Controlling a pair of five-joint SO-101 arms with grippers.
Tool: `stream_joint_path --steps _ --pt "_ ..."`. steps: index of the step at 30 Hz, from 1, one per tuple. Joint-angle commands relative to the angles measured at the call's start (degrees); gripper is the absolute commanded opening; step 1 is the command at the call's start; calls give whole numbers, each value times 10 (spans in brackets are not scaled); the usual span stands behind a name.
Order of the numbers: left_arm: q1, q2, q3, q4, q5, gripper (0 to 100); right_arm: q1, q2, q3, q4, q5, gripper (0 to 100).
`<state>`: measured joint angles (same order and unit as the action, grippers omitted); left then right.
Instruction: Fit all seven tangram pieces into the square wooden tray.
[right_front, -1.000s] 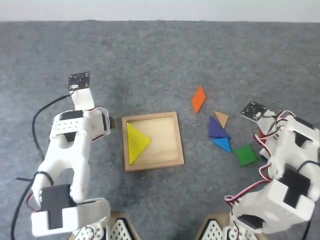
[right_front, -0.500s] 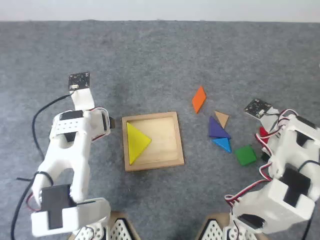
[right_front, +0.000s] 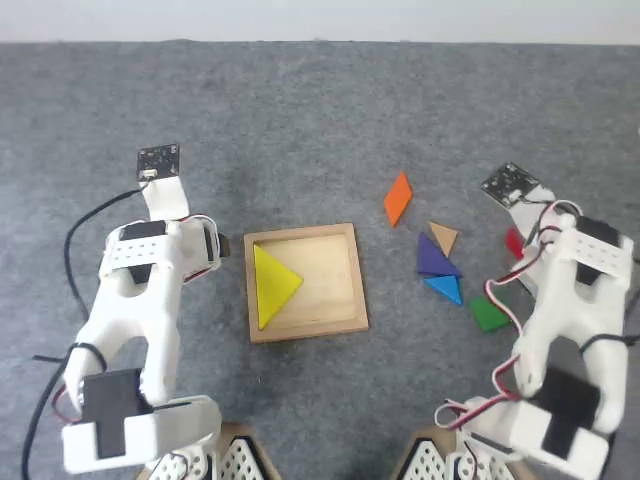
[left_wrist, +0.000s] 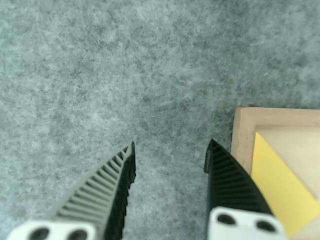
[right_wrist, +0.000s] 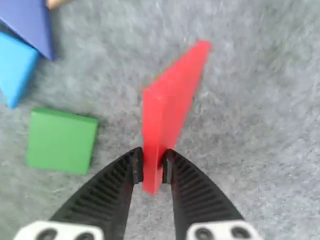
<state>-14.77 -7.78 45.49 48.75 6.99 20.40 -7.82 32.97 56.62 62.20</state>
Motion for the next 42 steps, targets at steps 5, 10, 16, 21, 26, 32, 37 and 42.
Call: stream_joint_path --steps 5,10,16,21,26,32,37,42 --pt "2 -25 -3 -11 -7 222 -9 -48 -13 10 -40 48" --pt "2 -25 -3 -11 -7 222 -10 -49 -14 12 -42 47" --pt "2 -25 -5 -11 -7 222 -31 -121 -14 9 -105 28" --pt "2 -25 -5 -11 -7 222 -97 -232 -10 29 -138 26" --pt "1 -25 -7 -11 -7 222 -201 -273 -11 65 -165 26" --pt "1 -25 -7 -11 -7 222 -272 -293 -27 66 -215 26" --pt "1 -25 -7 -11 -7 222 -297 -290 -77 137 -215 28" --pt "1 -25 -8 -11 -7 222 -266 -296 39 213 -65 78"
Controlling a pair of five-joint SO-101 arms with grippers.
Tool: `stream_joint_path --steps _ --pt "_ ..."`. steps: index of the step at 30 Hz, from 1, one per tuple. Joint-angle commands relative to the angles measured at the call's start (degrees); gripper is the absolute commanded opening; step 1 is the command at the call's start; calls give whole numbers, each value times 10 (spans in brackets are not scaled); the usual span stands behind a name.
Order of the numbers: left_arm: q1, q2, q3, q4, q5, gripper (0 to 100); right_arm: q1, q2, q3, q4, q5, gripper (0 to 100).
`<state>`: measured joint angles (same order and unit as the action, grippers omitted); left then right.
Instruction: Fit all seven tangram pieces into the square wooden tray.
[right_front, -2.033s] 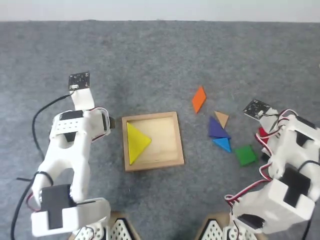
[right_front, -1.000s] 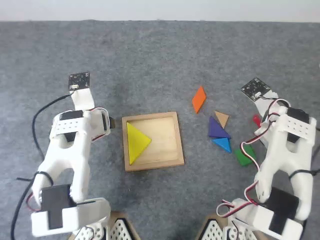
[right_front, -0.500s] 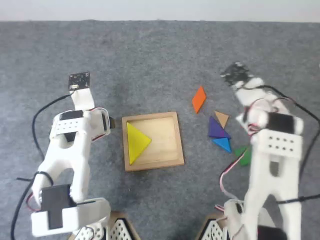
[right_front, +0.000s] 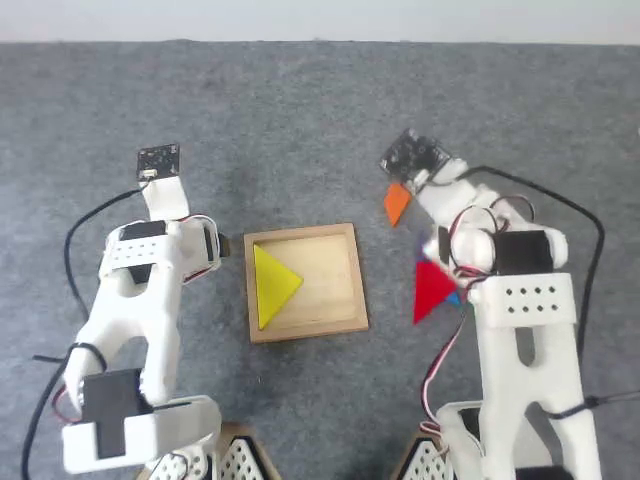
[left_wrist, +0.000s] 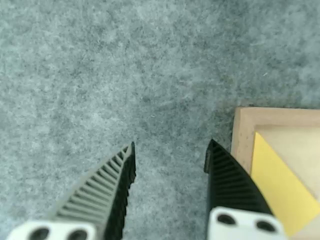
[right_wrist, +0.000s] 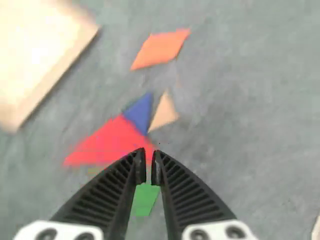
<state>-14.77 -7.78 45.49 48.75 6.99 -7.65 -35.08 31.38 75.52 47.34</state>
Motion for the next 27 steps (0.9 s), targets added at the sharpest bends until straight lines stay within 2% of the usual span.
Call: stream_joint_path --steps 1,2,5,9,11,15,20,23,27 --pt "2 -25 -9 -11 -7 222 15 -24 84 7 86 109" --pt "2 -25 -14 -12 -8 222 17 -18 103 -13 68 144" --pt "2 -25 -15 -12 -8 222 15 -3 127 -65 -92 221" --pt "2 -25 -14 -11 -8 222 -40 43 125 -72 -305 147" --pt "1 -25 -13 -10 -8 222 -80 73 125 -72 -373 128" --pt "1 -25 -13 -9 -8 222 -109 132 124 -89 -435 215" --pt "1 -25 -15 -9 -8 222 -107 184 127 -127 -459 344" --pt "1 -25 -15 -9 -8 222 -81 213 127 -148 -491 358" --pt "1 -25 -15 -8 -8 222 -46 260 125 -182 -495 358"
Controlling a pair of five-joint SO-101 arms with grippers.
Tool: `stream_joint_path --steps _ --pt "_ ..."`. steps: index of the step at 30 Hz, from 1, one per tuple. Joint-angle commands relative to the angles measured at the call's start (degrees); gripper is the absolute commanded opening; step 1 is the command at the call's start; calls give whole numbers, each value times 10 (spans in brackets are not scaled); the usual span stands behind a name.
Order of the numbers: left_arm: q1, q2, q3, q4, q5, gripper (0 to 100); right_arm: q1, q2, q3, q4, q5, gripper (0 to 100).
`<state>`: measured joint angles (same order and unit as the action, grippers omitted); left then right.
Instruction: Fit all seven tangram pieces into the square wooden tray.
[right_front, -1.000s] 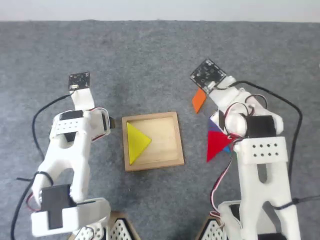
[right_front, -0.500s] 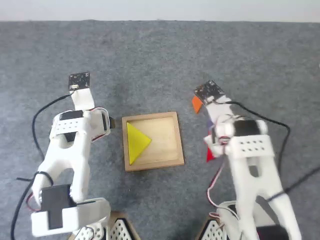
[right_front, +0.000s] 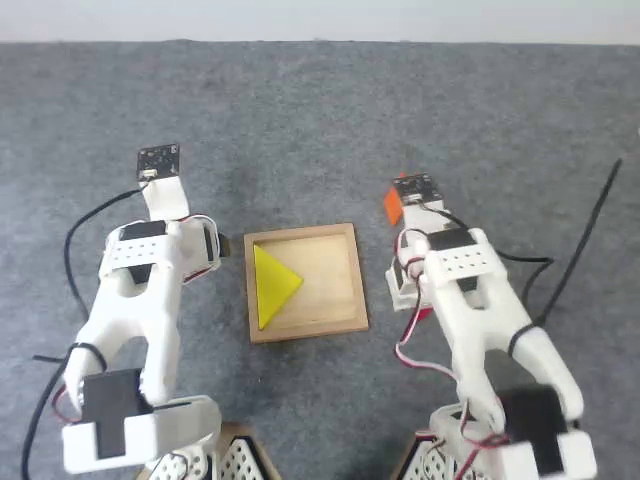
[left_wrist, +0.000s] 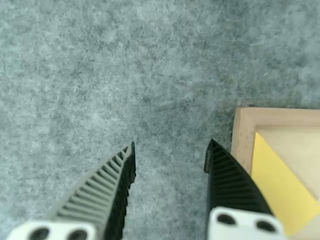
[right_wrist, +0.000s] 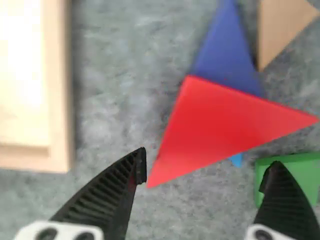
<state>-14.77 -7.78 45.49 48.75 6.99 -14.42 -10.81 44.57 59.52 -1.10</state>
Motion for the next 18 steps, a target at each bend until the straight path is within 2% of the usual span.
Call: stream_joint_path --steps 1,4,9,12,18 --pt "1 -25 -15 -8 -8 222 22 30 -9 -26 -11 358" --pt "1 -25 -15 -8 -8 222 11 68 -28 -22 -23 358" --pt "0 -25 -15 -8 -8 222 1 122 -57 -18 -139 357" --pt "0 -26 -15 -8 -8 222 7 140 -95 0 -149 353" --pt "1 -26 -15 -8 -8 222 1 142 -138 22 -150 147"
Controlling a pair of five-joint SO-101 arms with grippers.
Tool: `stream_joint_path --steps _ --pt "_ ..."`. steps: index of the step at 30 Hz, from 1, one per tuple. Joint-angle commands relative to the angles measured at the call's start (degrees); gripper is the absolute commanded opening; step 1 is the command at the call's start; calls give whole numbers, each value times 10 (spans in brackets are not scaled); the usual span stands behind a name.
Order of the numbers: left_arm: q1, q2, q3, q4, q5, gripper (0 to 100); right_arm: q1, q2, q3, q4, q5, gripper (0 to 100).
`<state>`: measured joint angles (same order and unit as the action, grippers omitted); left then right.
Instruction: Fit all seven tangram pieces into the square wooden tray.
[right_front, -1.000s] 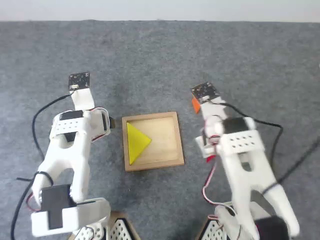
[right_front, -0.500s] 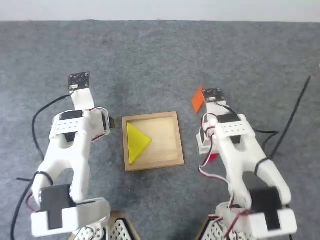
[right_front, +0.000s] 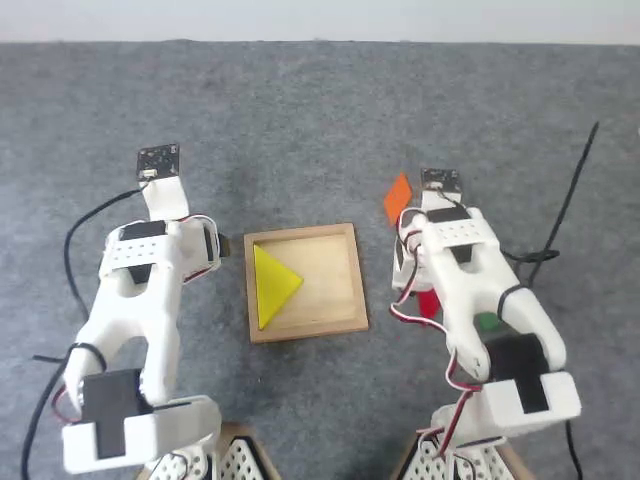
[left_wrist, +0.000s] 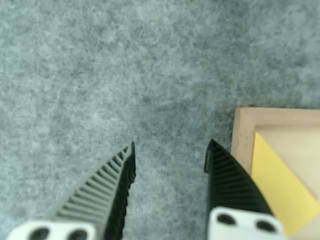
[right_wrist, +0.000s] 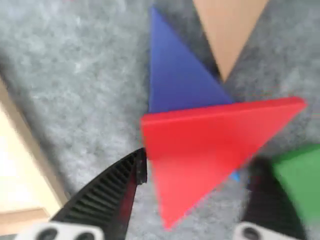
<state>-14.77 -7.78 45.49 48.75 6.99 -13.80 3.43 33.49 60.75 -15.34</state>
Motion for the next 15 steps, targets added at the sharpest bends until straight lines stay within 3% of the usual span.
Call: stream_joint_path --steps 1,8,15 --pt "1 -26 -15 -8 -8 222 -4 0 -31 11 -8 121" --pt "1 -26 -15 -8 -27 222 -2 -1 -35 7 -66 87" --pt "1 -26 -15 -8 -29 222 9 -6 -36 7 -65 44"
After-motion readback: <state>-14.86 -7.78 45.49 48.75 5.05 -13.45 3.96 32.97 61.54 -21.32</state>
